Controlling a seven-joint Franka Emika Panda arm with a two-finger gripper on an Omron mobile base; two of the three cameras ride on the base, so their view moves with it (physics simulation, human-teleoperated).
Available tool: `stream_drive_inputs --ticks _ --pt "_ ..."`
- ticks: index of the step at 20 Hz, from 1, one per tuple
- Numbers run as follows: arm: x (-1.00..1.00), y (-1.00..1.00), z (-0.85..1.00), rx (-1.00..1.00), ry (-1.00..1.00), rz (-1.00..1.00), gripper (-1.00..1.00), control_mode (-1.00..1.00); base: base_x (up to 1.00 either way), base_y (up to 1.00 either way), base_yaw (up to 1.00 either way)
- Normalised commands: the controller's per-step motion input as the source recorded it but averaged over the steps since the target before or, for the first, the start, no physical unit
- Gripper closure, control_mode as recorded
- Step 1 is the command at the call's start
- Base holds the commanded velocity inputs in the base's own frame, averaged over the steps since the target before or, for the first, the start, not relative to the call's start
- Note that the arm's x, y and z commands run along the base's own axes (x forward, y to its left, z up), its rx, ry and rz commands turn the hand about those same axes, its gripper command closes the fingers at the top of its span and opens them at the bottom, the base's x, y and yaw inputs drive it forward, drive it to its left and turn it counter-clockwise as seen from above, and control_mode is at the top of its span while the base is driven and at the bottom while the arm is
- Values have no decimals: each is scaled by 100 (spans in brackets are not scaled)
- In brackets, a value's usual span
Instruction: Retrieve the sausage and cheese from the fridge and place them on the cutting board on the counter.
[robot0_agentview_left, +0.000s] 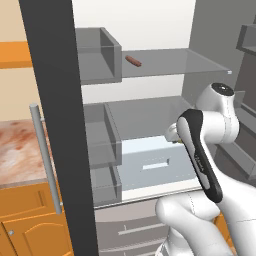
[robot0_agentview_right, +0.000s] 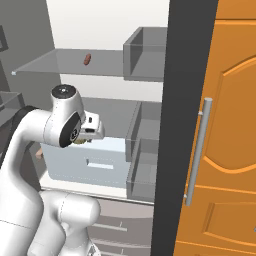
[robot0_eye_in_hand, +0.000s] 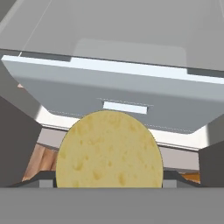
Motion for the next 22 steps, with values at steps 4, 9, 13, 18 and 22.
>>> stream_drive_inputs --ticks 4,9,13,18,22 --pt "0 0 0 0 0 0 100 -100 0 0 0" --pt "0 0 0 0 0 0 100 100 0 0 0" --pt "0 0 0 0 0 0 100 100 0 0 0" --pt "0 0 0 0 0 0 100 100 -20 0 0" --pt "0 0 0 0 0 0 100 100 -100 -1 0"
